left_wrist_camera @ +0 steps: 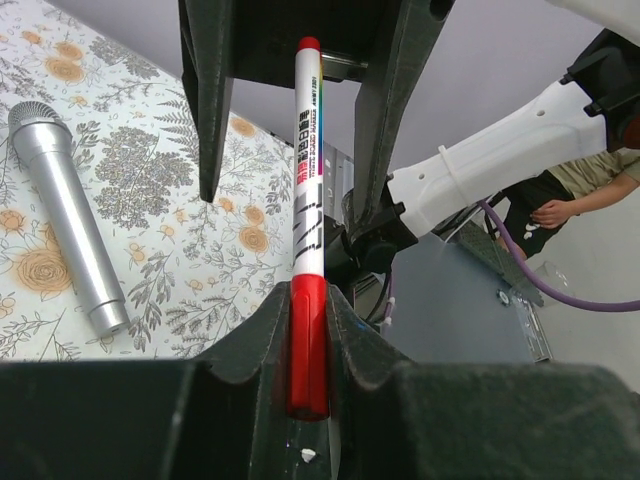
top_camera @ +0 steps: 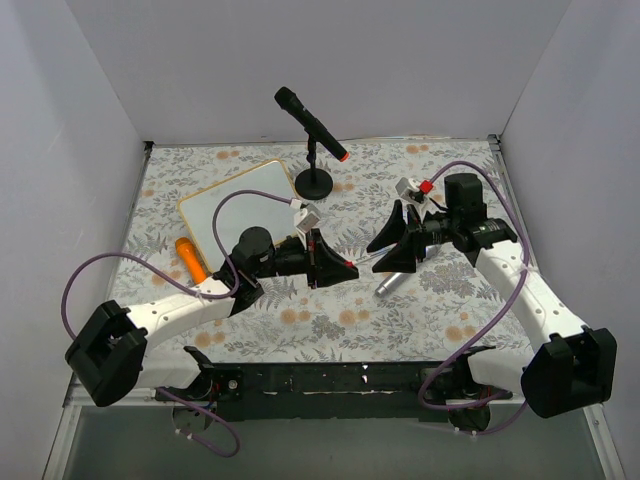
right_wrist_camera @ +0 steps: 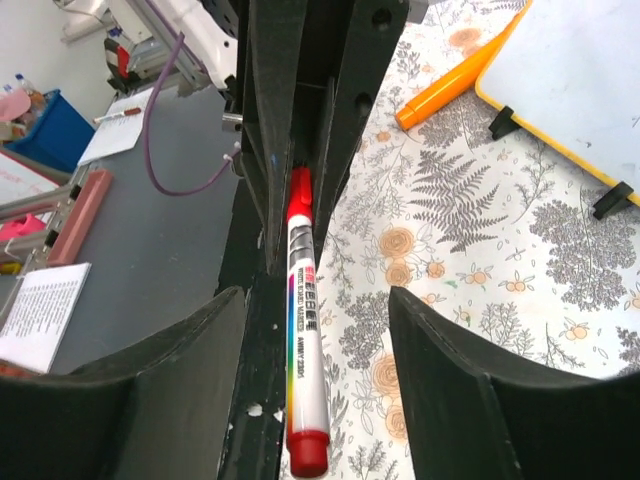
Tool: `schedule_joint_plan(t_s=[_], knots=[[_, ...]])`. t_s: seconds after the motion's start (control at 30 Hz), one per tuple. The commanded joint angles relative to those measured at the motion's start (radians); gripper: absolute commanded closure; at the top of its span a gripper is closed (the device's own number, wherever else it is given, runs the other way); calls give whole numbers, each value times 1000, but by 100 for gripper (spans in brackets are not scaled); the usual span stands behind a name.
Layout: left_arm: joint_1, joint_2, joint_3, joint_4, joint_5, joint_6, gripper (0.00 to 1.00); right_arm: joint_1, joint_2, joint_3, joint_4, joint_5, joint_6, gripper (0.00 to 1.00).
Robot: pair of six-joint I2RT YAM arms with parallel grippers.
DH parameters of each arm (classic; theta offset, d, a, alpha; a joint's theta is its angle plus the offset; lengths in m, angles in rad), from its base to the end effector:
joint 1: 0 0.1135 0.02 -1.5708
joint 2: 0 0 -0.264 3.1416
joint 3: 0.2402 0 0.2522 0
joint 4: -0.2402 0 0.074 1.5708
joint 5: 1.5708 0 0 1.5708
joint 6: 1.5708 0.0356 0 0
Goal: Write a sentence on the whiteboard
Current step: Pass from the right arm to the left, then pass from the left arm to the right
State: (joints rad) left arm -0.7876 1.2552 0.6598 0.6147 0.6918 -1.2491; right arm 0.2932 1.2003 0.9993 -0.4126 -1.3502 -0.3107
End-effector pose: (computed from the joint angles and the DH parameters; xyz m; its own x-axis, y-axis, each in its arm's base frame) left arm 0.1786 -0.2116 0.2787 -0.9404 -0.0910 -0.3278 0.3278 0.0159 -0.9446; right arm 0.2229 0.1036 0.3224 -0.2720 -0.1520 -0.9502 -0.9559 -0.0710 0.2850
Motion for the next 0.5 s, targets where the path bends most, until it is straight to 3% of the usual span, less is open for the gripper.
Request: schedule_joint_plan(t_s=[0.0, 0.03, 0.17, 0.47], knots=[[-1, -54, -35, 95, -21, -29, 100, -3, -56, -59, 273, -81, 235, 32], [-1, -53, -43, 109, -21, -33, 100, -8, -62, -80, 346, -87, 387, 31], [-2, -37, -52, 141, -26, -58, 100, -19, -71, -159, 703, -86, 674, 32], [-10, 9, -51, 197, -60, -92, 100, -23, -59, -165, 802, -50, 794, 35]])
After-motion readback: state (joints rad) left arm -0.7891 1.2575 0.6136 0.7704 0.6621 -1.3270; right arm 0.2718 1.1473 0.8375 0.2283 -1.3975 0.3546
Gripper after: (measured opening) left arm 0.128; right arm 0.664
